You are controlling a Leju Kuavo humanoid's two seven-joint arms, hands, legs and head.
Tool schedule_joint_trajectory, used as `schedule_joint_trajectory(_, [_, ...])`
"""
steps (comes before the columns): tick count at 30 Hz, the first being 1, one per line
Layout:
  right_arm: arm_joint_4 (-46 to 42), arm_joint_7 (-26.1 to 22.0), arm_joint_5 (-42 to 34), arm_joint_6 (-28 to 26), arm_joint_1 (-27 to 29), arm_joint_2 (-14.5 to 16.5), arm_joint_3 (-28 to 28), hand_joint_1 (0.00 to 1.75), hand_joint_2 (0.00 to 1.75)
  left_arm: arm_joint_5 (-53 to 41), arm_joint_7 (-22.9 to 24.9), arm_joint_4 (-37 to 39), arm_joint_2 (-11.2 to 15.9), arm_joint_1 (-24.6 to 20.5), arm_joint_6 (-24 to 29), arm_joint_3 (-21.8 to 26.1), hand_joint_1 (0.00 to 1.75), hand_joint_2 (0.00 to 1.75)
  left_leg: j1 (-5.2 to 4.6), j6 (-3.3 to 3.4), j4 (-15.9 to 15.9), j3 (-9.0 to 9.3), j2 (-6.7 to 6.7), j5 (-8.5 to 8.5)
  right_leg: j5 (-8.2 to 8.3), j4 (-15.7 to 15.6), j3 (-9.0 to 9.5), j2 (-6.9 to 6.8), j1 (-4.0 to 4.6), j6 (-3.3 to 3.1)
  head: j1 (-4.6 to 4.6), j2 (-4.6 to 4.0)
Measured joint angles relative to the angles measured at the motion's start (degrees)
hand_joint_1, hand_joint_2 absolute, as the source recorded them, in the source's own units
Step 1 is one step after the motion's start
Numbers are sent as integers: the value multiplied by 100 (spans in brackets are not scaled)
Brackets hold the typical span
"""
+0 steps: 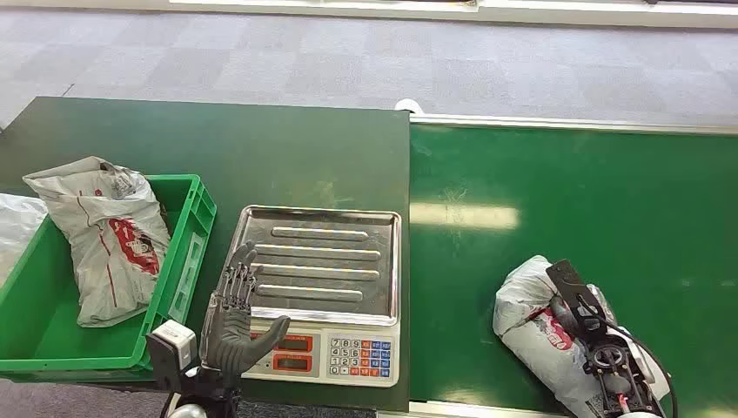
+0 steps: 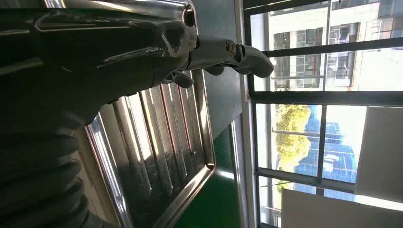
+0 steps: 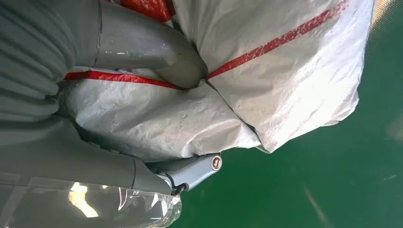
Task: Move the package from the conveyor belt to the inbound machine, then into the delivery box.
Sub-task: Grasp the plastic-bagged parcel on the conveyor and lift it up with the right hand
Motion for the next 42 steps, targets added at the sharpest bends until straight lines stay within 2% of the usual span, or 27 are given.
schedule_joint_trajectory(25, [0, -14, -5, 66, -6, 11, 146, 175, 175, 2, -1, 10, 2, -2, 13, -7, 0, 175, -1, 1, 1, 3, -26, 1, -2, -3, 13, -27, -1, 2, 0, 0])
schedule_joint_trajectory(30, [-106, -137, -154, -305, 46, 64, 146, 175, 175, 21, -16, -1, 27, 27, 90, -3, 0, 175, -2, 2, 1, -3, -33, 2, -2, -3, 19, -34, -1, 3, 0, 0])
schedule_joint_trajectory(33, [-606, -316, -338, -748, 287, 151, 104, 175, 175, 47, -32, -50, 48, 99, 169, 3, 0, 175, -2, 2, 1, -17, -37, 2, -1, -1, 8, -36, -1, 3, -1, 0])
schedule_joint_trajectory(37, [-2014, -750, -733, -1100, 694, 336, 109, 175, 175, 63, -123, -108, 70, 133, 202, 13, 0, 175, -1, 1, -1, -37, -32, 3, 0, 3, -9, -31, 0, 2, -1, 0])
schedule_joint_trajectory(39, [-2786, -950, -862, -1052, 695, 621, 232, 175, 175, -28, -244, -85, 60, -1, 233, -9, 0, 175, 0, -10, -3, -51, -17, 12, 6, 12, -27, -17, 2, -6, 2, 0])
schedule_joint_trajectory(42, [-3685, -739, -860, -954, 350, 1318, 780, 175, 175, -340, -333, 13, -21, -572, 466, -126, 0, 175, 6, -30, -4, -57, 29, 29, 27, 22, -72, 25, 7, -30, -6, 0])
